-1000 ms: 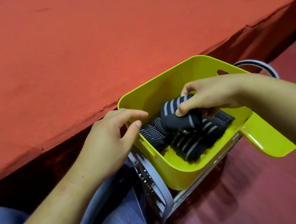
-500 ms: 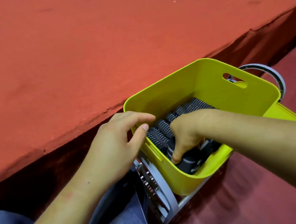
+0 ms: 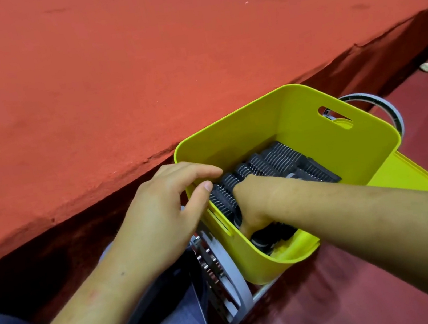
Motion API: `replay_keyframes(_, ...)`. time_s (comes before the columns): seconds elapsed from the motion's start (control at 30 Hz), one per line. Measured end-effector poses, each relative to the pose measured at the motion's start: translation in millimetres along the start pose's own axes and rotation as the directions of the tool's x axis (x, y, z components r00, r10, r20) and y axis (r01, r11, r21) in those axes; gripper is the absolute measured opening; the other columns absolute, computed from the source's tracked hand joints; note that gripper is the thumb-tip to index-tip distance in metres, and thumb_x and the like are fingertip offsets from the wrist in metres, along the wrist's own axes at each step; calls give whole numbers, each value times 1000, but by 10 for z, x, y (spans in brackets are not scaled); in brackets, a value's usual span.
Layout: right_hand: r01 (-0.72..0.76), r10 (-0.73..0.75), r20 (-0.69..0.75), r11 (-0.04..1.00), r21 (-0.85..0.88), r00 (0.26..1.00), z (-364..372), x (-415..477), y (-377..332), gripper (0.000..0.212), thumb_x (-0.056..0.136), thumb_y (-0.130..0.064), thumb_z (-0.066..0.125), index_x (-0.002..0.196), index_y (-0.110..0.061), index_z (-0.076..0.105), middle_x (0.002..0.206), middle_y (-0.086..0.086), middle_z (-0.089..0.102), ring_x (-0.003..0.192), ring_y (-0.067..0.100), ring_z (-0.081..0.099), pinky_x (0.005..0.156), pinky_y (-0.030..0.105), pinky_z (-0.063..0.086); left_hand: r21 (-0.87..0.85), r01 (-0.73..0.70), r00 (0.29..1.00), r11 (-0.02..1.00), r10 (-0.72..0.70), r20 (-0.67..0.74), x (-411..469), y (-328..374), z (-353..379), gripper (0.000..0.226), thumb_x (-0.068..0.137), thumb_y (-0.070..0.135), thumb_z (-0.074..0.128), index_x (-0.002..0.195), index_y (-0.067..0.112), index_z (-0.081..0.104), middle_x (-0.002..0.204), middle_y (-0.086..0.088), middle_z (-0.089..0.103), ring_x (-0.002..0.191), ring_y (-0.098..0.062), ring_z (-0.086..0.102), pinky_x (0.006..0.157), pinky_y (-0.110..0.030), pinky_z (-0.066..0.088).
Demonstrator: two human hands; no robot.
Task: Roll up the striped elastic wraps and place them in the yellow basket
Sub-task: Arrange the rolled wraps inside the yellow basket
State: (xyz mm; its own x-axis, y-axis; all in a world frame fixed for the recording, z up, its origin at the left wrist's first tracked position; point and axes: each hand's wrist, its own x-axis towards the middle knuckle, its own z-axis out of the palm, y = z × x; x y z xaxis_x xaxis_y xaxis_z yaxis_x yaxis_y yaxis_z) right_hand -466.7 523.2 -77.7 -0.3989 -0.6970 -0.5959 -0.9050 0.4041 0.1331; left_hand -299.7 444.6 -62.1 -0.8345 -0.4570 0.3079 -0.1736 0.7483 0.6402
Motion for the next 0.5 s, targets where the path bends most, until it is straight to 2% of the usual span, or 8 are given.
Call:
replay_keyframes(0.1,-11,11,15,1000,-15,1000,0,-26,16,65,78,-69,78,99,-12,54,77,3,47,88,27,54,73,35,48,-3,-6,1000,1000,6,-7,-1,13,-7,25,100,28,62,119,41,73,109,44,56,120,16,48,95,4,28)
replay_keyframes(0.2,-11,12,45,1000,-11,999,3,-85,-13,66,79,-69,76,107,-12,58,90,6,57,90,28,62,76,37,54,-5,-7,1000,1000,7,-11,-4,21,-6,25,100,26,63,118,40,73,108,45,55,119,17,49,94,4,28)
replay_keyframes(0.23,-14,14,54,1000,-3,998,-11,-108,-11,65,80,-70,75,105,-11,58,88,5,57,83,26,63,73,36,54,-7,-5,1000,1000,5,-10,-5,17,-7,25,100,26,63,117,41,73,108,44,56,120,16,49,94,3,28)
replay_keyframes(0.3,-36,34,51,998,52,998,-71,-139,40,67,79,-75,71,86,-10,57,73,3,59,64,21,62,65,33,53,-6,-6,1000,1000,6,-8,2,2,-12,25,100,26,63,116,42,72,110,43,58,121,15,50,96,3,28)
replay_keyframes(0.33,-51,48,35,995,86,998,-112,-138,92,70,78,-80,68,79,-10,58,68,3,63,62,21,65,64,32,54,-6,-1,1000,1000,1,-6,8,-5,-18,25,100,27,63,116,43,72,110,42,58,121,15,50,96,2,28)
replay_keyframes(0.4,-71,73,-6,988,137,997,-195,-123,217,73,80,-84,62,74,-12,63,65,3,69,68,23,71,71,34,58,4,-1,1000,1000,1,-3,23,-23,-22,24,100,27,62,116,42,73,112,40,60,120,15,50,97,2,28)
replay_keyframes(0.5,-91,99,-26,971,223,995,-243,-67,399,64,94,-73,54,72,-13,60,69,4,75,70,23,75,81,41,64,17,-12,1000,1000,12,-3,35,-49,-13,25,100,27,63,118,40,73,113,36,62,121,13,51,98,1,28)
